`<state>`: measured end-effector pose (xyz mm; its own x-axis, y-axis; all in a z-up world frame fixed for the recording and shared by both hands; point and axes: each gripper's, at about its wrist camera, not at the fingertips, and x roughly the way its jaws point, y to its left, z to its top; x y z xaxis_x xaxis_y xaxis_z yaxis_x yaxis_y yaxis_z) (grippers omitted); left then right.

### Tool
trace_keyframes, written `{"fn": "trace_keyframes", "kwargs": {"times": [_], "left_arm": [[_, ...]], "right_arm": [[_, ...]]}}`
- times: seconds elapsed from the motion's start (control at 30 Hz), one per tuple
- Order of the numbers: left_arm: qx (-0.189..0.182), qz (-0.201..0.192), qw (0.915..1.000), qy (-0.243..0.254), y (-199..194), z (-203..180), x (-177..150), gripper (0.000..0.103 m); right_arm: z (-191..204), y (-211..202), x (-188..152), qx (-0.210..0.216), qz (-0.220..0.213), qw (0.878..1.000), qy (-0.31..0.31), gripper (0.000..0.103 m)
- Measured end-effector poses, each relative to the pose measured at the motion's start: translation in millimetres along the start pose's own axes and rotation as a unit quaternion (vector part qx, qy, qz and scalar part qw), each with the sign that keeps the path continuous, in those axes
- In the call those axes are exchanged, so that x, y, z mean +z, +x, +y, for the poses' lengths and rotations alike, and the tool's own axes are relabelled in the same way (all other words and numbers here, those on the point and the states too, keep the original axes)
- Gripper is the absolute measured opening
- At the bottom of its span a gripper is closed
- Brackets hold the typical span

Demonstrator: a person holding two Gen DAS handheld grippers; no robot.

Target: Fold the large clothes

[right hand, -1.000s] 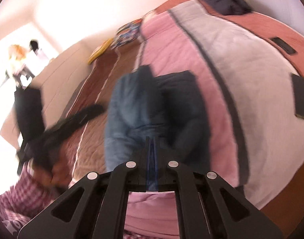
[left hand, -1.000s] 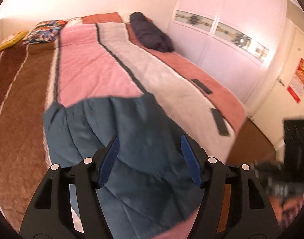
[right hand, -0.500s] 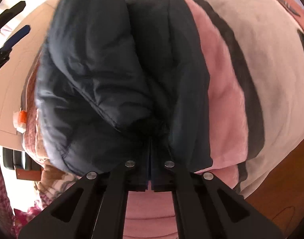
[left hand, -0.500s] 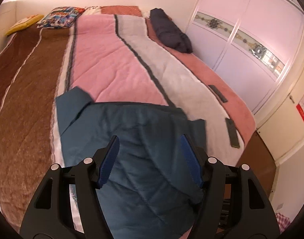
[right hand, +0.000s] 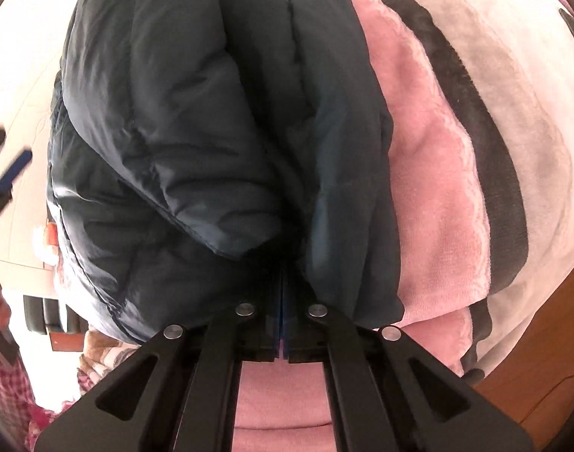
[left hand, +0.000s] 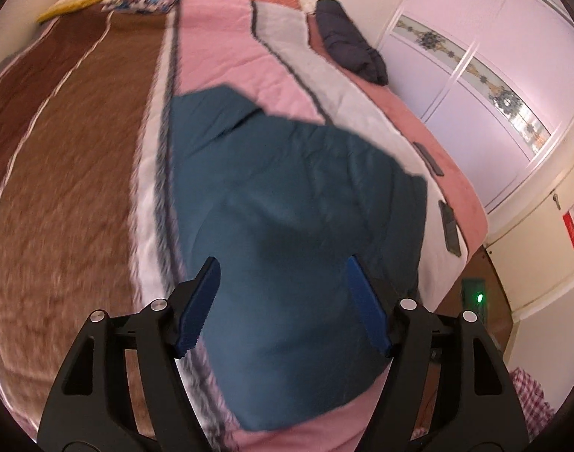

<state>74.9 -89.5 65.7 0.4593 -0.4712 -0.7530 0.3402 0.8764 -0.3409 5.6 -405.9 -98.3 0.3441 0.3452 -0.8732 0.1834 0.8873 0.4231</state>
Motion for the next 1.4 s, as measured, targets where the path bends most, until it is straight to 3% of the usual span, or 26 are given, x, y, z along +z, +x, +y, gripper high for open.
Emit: {"fn": "trace_keyframes", "kwargs": {"times": [0.43,0.83,1.0,1.4], "left_arm": [[-0.037,0.048,0.9922,-0.109,37,39,-42,0.071],[0.018,0.037,0.998,-0.048,57,9,-55,0.084],[0.032,0.04,0.9972,-0.055,66,2,-58,0.091],[0.077,0.025,0.9954,-0.051,64,-11,-65,0.092]], "right_arm": [[8,-4,-5,-0.007,-0.003,1.0,-0.002,0.0],[3,-5,-2,0.002,0.0,1.0,0.007,0.0],[0,-4,-1,0.0,-0.001,1.0,0.006,0.0],[5,-5,2,-0.008,0.004,1.0,0.002,0.0]]}}
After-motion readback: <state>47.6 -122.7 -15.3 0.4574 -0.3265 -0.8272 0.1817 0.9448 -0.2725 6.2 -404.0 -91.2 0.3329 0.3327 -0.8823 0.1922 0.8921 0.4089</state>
